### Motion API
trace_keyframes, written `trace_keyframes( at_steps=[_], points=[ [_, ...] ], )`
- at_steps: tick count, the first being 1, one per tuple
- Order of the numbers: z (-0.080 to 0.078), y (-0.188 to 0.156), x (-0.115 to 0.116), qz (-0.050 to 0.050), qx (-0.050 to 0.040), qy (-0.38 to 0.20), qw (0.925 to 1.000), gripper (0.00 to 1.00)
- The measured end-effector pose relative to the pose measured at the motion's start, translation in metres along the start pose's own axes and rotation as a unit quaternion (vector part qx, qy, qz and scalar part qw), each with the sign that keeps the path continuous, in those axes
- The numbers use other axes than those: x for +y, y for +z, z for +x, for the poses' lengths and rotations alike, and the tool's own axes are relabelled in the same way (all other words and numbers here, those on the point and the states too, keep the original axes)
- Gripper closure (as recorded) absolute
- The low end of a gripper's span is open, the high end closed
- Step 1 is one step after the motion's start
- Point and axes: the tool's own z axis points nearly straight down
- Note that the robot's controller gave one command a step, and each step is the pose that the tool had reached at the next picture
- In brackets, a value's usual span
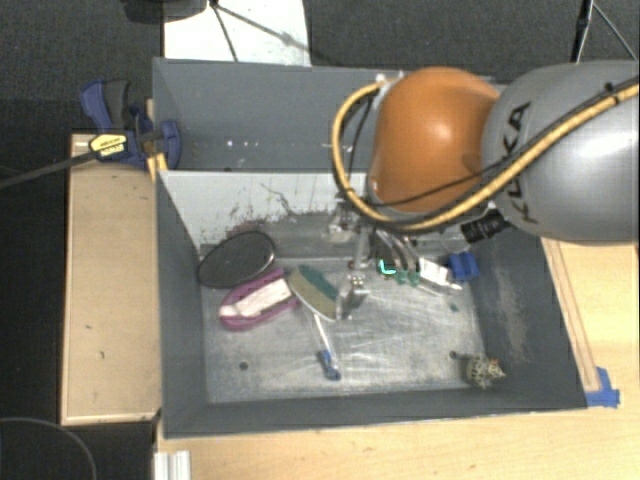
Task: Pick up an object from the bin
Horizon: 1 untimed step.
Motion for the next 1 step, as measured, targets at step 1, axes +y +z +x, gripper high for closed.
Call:
trace_keyframes(
  at_steps=[1],
  points=[
    [-0.0191,0.1469,-0.0129,-0.001,-0.0028,0.049,0.9988,0.0]
  ],
)
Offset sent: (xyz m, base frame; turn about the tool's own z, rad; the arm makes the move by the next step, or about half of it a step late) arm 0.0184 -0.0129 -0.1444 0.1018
